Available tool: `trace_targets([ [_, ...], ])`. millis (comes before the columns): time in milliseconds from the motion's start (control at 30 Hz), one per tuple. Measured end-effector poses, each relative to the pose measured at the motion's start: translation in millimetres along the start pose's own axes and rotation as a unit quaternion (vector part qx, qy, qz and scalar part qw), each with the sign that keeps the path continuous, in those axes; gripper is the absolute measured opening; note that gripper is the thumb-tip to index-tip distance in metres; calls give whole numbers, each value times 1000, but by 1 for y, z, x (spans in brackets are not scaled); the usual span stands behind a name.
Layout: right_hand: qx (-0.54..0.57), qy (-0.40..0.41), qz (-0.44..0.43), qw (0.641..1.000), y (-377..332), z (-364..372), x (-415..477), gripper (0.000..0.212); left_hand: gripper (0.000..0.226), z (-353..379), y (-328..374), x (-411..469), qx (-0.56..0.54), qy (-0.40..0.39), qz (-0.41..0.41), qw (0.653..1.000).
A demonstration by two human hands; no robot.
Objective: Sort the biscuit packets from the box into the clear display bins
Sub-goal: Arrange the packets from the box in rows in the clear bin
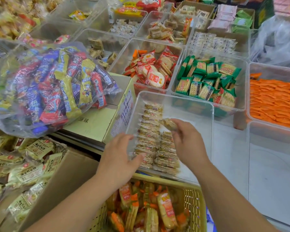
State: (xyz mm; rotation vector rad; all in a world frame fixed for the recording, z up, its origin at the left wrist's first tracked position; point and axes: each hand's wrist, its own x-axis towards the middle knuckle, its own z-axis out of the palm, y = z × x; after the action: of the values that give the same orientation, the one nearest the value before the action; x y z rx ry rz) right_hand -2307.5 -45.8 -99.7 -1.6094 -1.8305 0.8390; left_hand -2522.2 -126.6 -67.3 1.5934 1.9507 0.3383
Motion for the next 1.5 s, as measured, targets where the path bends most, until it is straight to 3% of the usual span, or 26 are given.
trace_targets([
  [133, -109, -36, 28, 993, 43, -4, 40, 36, 105, 14, -26, 3, 74, -101, -71, 990],
  [367, -222, -180, 49, 957, 71, 16, 76, 40, 109, 27, -36, 2, 194, -107, -50, 974],
  [500, -216, -274, 75, 934, 71, 35, 83, 40, 116, 26, -38, 3, 217, -122, -40, 968],
  [867, -171, -277, 120, 938, 65, 47, 76, 47, 120, 25, -37, 4, 219, -135, -40, 965],
  [1033, -199, -279, 124, 931, 51, 35, 60, 63, 113, 12, -39, 0, 123, -151, -46, 980],
  [1200, -256, -240, 114, 929, 18, 33, 27, 73, 96, -8, -55, -41, 67, -96, 15, 993],
  [1300, -223, -184, 56, 956, -15, 40, 1, 68, 76, -28, -75, -79, 31, -39, 46, 998],
  [1367, -173, -154, 3, 973, -44, 50, -19, 62, 50, -44, -92, -104, 8, 21, 49, 999],
  [1433, -137, -149, -52, 978, -77, 65, -43, 57, 27, -59, -114, -128, -4, 73, 32, 997],
  [1500, -120, -171, -98, 973, -112, 86, -69, 55, 20, -74, -140, -149, -18, 111, 3, 994],
])
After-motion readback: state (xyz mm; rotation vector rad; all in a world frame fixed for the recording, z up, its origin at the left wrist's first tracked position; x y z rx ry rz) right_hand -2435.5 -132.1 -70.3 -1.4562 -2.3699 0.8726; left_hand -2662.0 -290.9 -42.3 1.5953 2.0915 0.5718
